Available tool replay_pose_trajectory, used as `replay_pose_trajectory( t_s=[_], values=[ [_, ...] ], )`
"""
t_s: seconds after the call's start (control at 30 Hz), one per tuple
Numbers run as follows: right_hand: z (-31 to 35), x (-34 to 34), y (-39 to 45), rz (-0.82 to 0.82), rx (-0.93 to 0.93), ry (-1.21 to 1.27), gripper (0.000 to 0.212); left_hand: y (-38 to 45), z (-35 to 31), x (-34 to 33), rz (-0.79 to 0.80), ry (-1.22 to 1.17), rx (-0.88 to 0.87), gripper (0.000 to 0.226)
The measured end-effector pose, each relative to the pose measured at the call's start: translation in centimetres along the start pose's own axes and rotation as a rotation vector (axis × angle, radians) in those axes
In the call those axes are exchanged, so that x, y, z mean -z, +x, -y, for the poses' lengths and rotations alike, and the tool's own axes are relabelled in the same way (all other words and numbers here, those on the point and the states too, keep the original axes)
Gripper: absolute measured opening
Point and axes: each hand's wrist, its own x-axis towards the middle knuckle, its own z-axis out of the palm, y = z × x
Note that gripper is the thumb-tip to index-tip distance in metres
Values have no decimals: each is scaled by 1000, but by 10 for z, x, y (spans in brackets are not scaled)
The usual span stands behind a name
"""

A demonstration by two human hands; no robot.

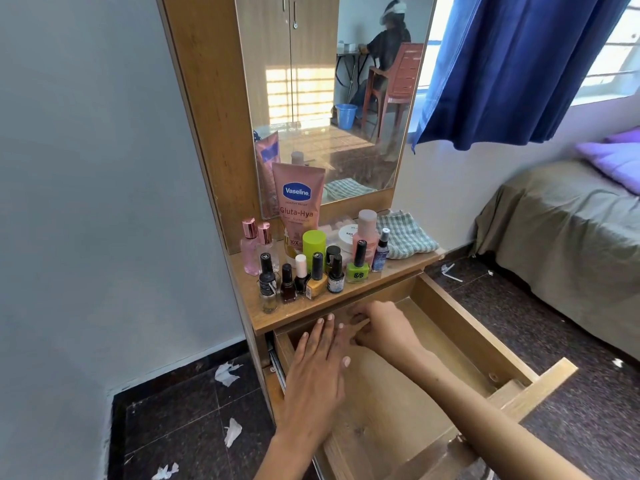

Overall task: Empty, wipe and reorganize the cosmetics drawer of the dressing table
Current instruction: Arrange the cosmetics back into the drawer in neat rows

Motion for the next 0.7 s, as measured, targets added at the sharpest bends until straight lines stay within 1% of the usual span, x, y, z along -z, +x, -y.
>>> replay_pose_trajectory(
  t_s=[0.03,0.07,0.13,0.17,0.23,0.3,0.4,0.47,0.6,0.7],
  values=[
    [-2,8,-4,-66,-17,8,36,0,0,-1,11,6,-2,53],
    [-5,17,-7,-167,-32,40,27,0,-1,-1,19,9,-2,55],
    [-9,34,-12,-410,-51,153,12,0,0,-3,31,11,3,57],
    [-11,42,-12,-508,-46,208,10,0,0,-3,33,15,2,56],
    [-12,50,-6,-604,-11,284,15,0,0,-3,34,16,-4,54],
    [-12,54,5,-625,13,322,29,0,0,-2,31,7,-6,53],
    [-15,55,21,-611,23,282,49,0,0,-2,25,-7,-1,52],
    [-18,55,29,-592,41,266,56,0,0,-3,21,-18,8,52],
    [-21,55,36,-543,49,325,52,0,1,-4,20,-33,13,52],
    [-22,54,35,-542,54,281,35,0,2,-5,21,-25,12,52]
  ],
)
